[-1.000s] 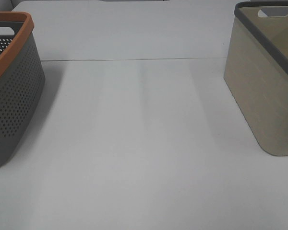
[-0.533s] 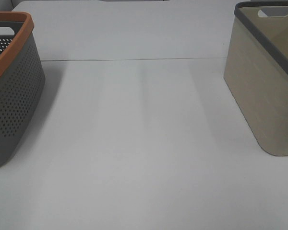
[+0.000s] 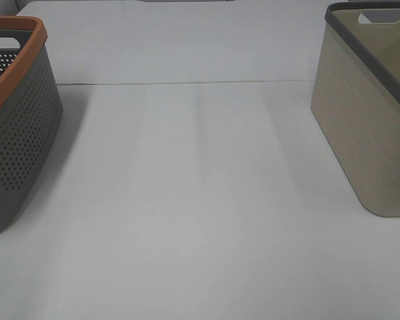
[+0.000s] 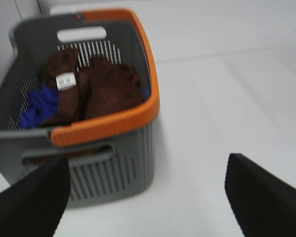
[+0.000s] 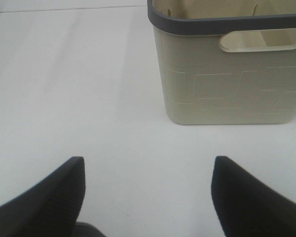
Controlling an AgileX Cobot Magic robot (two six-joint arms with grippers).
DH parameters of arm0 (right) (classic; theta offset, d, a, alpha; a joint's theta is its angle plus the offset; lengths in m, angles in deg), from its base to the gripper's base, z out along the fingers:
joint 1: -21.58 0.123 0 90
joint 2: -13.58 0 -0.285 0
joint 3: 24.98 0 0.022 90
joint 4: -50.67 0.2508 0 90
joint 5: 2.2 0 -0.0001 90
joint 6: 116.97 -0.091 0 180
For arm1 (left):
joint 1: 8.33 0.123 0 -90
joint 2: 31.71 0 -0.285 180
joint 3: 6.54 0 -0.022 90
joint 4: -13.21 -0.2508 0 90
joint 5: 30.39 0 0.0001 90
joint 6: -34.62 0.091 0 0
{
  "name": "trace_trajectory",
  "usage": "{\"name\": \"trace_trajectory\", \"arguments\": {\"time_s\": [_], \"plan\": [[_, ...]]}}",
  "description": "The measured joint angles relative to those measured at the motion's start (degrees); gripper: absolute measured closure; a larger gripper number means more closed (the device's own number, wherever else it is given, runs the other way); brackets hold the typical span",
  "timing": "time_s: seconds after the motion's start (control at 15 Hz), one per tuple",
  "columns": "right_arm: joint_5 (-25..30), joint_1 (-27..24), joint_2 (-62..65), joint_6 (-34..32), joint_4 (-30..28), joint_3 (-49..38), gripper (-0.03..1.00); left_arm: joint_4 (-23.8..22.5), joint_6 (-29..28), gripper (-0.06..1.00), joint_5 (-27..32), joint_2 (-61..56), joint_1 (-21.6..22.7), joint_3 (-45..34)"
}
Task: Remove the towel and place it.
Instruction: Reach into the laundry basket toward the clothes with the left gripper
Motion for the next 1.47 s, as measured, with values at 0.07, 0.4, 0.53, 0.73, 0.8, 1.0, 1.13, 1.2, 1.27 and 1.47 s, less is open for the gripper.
{"name": "trace_trajectory", "arguments": {"time_s": [0.07, 0.4, 0.53, 0.73, 0.8, 1.0, 1.13, 1.2, 1.27, 1.47], "plan": [[0.0, 0.0, 0.0, 0.0, 0.11, 0.0, 0.28, -0.63, -0.17, 0.13, -4.64, 2.01, 0.0, 0.34], [0.0, 0.0, 0.0, 0.0, 0.29, 0.0, 0.28, -4.81, -4.07, 0.14, -25.15, 24.35, 0.0, 0.46], [0.0, 0.0, 0.0, 0.0, 0.29, 0.0, 0.28, -5.56, -5.44, 0.17, -31.63, 35.35, 0.0, 2.06], [0.0, 0.0, 0.0, 0.0, 0.29, 0.0, 0.28, -5.56, -10.77, 0.18, -32.77, 48.19, 0.0, 8.14], [0.0, 0.0, 0.0, 0.0, 0.29, 0.0, 0.28, -5.56, -12.2, 0.18, -32.14, 53.29, 0.0, 11.63], [0.0, 0.0, 0.0, 0.0, 0.29, 0.0, 0.28, -5.56, -14.04, 0.18, -25.27, 65.6, 0.0, 22.98], [0.0, 0.0, 0.0, 0.0, 0.29, 0.0, 0.28, -5.56, -14.84, 0.18, -18.28, 73.22, 0.0, 31.0], [0.0, 0.0, 0.0, 0.0, 0.29, 0.0, 0.28, -5.9, -14.95, 0.18, -14.44, 76.66, 0.0, 34.61], [0.0, 0.0, 0.0, 0.0, 0.29, 0.0, 0.28, -6.65, -14.95, 0.18, -11.0, 80.21, 0.0, 38.45], [0.0, 0.0, 0.0, 0.0, 0.29, 0.0, 0.28, -10.6, -14.95, 0.18, -4.07, 89.15, 0.0, 48.24]]}}
